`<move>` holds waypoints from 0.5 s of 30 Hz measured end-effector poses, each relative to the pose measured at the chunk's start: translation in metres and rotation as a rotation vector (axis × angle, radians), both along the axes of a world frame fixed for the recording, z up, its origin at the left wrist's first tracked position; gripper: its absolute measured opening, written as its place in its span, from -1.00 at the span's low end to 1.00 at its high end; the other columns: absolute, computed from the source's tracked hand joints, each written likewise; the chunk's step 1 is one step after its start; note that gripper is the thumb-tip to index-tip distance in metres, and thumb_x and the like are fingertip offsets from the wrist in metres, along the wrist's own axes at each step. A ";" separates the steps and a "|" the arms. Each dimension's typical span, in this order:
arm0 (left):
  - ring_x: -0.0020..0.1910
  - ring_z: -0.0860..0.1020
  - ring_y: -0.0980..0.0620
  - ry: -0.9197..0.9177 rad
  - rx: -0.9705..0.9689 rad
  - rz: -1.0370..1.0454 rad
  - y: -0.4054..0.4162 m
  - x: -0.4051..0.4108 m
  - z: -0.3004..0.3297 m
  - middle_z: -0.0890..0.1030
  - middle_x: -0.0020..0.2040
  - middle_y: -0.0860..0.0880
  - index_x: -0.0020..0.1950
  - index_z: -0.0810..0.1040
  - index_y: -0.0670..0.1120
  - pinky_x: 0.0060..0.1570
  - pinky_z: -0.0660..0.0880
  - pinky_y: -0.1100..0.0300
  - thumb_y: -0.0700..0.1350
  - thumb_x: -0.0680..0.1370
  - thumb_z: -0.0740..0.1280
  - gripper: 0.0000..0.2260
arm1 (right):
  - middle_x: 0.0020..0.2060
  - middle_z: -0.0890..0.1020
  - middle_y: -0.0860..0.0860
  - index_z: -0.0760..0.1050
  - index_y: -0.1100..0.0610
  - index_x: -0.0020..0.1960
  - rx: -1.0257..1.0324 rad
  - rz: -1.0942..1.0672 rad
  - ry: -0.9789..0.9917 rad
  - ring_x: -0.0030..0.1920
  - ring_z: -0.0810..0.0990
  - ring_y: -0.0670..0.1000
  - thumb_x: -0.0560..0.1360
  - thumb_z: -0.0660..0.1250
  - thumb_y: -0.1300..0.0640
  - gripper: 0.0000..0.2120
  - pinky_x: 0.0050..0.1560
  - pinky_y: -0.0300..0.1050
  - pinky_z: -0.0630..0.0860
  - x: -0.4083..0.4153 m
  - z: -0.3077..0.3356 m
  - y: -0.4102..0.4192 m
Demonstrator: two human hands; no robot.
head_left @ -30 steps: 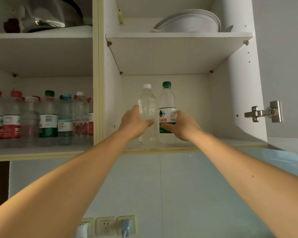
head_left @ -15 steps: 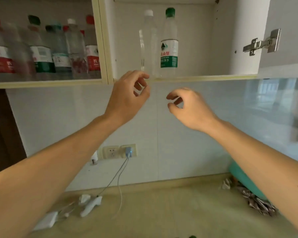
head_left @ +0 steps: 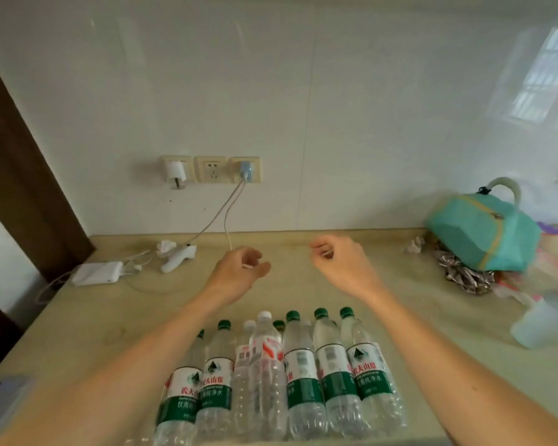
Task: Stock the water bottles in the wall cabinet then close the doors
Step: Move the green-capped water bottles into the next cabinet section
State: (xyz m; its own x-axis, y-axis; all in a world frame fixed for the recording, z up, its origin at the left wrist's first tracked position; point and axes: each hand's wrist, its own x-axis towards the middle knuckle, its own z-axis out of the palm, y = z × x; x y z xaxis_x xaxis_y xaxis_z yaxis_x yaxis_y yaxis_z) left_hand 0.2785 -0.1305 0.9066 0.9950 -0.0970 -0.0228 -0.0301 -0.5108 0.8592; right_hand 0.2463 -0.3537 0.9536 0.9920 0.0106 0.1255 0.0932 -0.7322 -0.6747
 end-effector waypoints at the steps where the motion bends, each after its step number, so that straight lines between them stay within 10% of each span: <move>1: 0.02 0.58 0.12 0.072 0.035 -0.006 0.002 -0.005 -0.021 0.58 0.12 0.12 0.23 0.51 0.06 -0.02 0.59 0.15 0.12 0.55 0.43 -0.69 | 0.14 0.67 -0.03 0.58 0.10 0.30 -0.001 -0.002 0.055 0.04 0.59 -0.14 0.61 0.31 0.14 -0.72 0.03 -0.36 0.43 -0.002 -0.019 0.002; 11: -0.02 0.60 0.14 0.332 0.133 0.006 -0.008 -0.047 -0.119 0.55 0.30 -0.03 0.46 0.38 -0.08 -0.17 0.62 0.26 0.10 0.53 0.44 -0.43 | 0.30 0.57 0.03 0.44 0.06 0.43 -0.080 0.011 0.310 0.24 0.58 0.04 0.60 0.33 0.02 -0.59 0.29 0.03 0.53 -0.005 -0.145 0.029; 15: 0.11 0.58 0.06 0.337 0.106 -0.006 -0.015 -0.048 -0.122 0.51 0.41 -0.06 0.52 0.33 -0.07 -0.12 0.53 0.30 0.17 0.52 0.43 -0.34 | 0.26 0.60 0.04 0.41 0.05 0.45 -0.317 0.066 0.290 0.28 0.56 0.09 0.62 0.26 -0.08 -0.56 0.45 0.13 0.27 0.008 -0.160 0.028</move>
